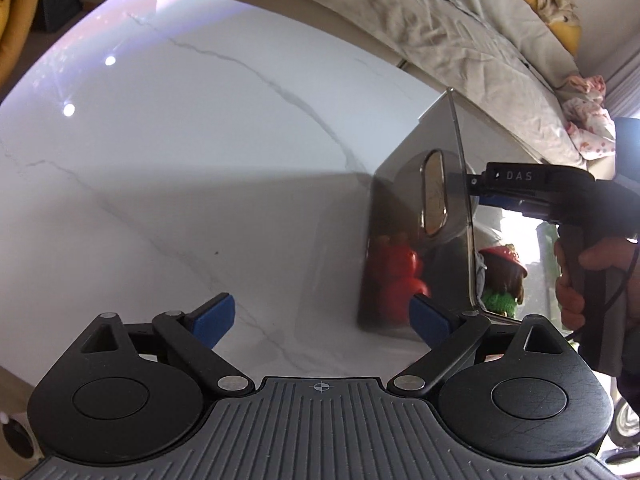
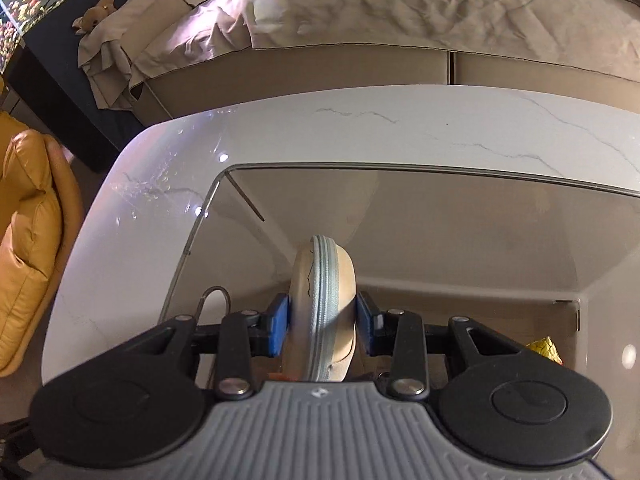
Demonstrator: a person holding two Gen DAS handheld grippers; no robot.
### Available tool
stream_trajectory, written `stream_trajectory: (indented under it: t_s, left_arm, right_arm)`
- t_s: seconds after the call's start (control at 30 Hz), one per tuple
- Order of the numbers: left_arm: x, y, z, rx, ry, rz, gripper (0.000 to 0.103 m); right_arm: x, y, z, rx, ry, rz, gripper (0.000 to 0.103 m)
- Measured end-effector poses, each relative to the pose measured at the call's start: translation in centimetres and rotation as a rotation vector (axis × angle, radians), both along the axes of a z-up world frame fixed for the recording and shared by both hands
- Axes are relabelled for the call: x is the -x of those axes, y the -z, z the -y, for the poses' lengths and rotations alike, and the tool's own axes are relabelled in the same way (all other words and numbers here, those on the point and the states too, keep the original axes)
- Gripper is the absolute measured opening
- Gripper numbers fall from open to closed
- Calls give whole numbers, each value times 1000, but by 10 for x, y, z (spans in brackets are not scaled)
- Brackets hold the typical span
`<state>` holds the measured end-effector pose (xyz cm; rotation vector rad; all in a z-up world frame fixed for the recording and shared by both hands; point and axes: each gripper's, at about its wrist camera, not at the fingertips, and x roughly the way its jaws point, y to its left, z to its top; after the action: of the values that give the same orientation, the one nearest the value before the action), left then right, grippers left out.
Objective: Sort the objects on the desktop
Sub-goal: 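Carry the beige round case into the clear box and open the right gripper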
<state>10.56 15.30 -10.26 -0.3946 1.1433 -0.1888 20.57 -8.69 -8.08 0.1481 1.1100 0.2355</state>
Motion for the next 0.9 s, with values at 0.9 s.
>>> stream_trajectory:
  t_s: [0.9]
  left_arm:
    - [31, -10, 162, -231, 347, -97, 99]
  right_arm:
    - [145, -85, 181, -501, 245, 162, 58]
